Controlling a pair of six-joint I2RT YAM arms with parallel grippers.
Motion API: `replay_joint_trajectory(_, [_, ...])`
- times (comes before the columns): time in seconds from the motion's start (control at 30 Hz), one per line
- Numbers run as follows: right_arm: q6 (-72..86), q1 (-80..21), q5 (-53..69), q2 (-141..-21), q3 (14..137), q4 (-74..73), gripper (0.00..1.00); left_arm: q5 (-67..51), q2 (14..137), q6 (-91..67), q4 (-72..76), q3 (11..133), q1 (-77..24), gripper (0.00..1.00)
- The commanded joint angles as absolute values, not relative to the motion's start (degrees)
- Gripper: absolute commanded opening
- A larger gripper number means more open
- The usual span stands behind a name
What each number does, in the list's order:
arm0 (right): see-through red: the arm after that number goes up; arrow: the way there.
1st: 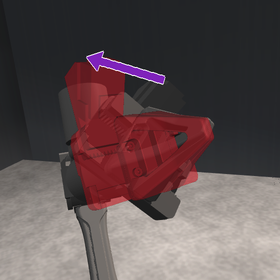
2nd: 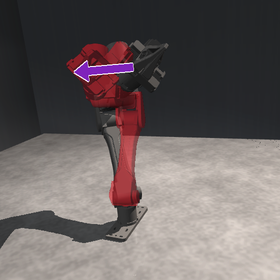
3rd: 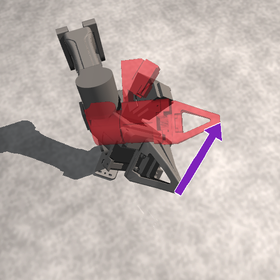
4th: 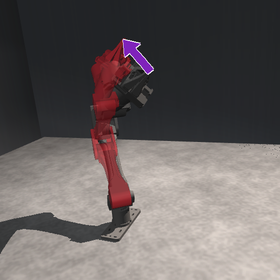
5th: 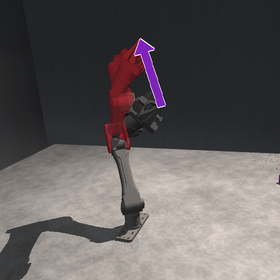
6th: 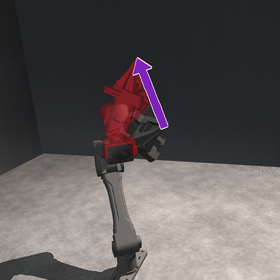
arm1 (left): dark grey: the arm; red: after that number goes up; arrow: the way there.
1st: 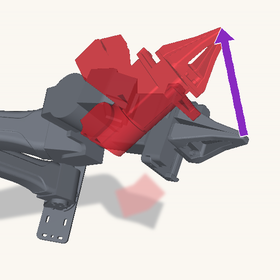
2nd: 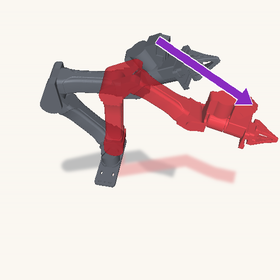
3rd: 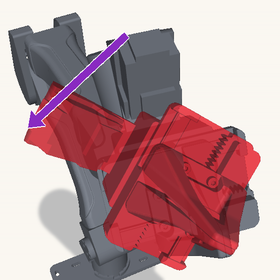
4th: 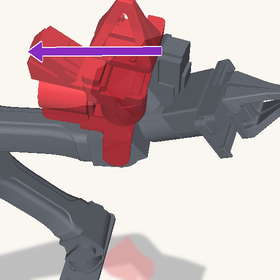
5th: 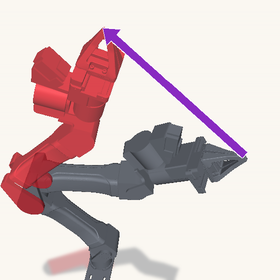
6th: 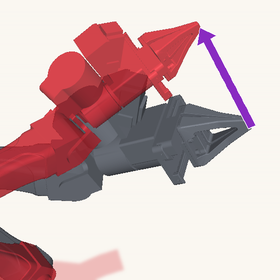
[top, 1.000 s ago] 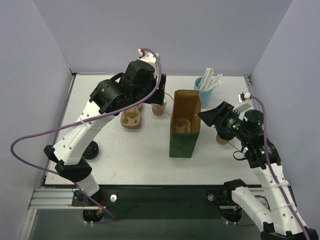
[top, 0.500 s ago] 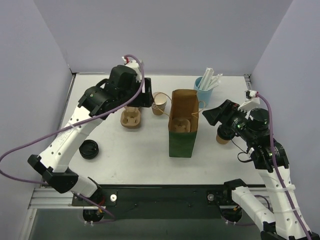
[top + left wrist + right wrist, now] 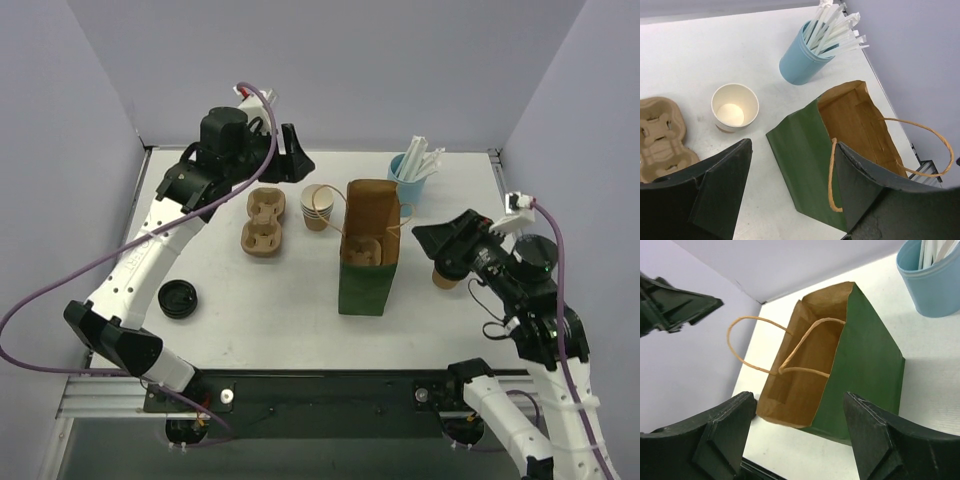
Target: Pack the takeout coffee
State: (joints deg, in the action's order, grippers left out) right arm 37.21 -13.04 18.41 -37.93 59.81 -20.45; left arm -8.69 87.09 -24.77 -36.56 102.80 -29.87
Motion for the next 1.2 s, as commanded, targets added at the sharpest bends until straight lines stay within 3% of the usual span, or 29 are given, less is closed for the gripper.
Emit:
replay_joint_trajectory(0.0, [40.68, -12.75, 14.69, -30.69, 58.28, -20.29, 0.73, -13.0, 89.55, -21.35, -29.7, 105.55, -29.53, 0.76])
replay_joint_trajectory(0.17, [42.28, -12.74, 8.62, -27.07, 59.06, -28.11, 0.72, -17.83, 95.62, -22.42, -28.13, 107.84, -30.67, 0.76])
replay_joint_trajectory(0.33, [38.85, -12.74, 9.4, -26.28, 57.48, -34.71, 0.72, -27.67, 103.42, -12.67, -21.9, 109.42, -31.55, 0.74])
replay_joint_trajectory(0.53, [35.52, -12.66, 14.32, -25.31, 59.68, -39.45, 0.72, -38.75, 115.46, -10.2, -25.57, 123.73, -32.52, 0.69])
replay_joint_trajectory(0.8, [34.72, -12.74, 11.78, -24.0, 61.61, -43.77, 0.72, -32.79, 122.78, 2.95, -37.24, 133.06, -36.91, 0.66])
replay_joint_trajectory(0.87, [34.28, -12.83, 11.16, -23.82, 61.44, -44.03, 0.72, -30.6, 122.7, 4.48, -38.84, 133.5, -37.7, 0.62])
replay_joint_trajectory(0.9, [34.02, -12.75, 10.9, -23.82, 61.09, -43.95, 0.72, -30.33, 122.09, 5.61, -39.72, 133.51, -37.79, 0.53])
replay_joint_trajectory(1.0, [34.54, -12.74, 9.59, -24.78, 61.26, -44.12, 0.72, -27.44, 119.72, 7.46, -40.43, 132.81, -38.14, 0.4])
replay_joint_trajectory(1.17, [36.12, -12.74, 9.49, -27.33, 63.54, -44.03, 0.71, -22.95, 115.85, 8.79, -41.57, 129.03, -38.23, 0.08])
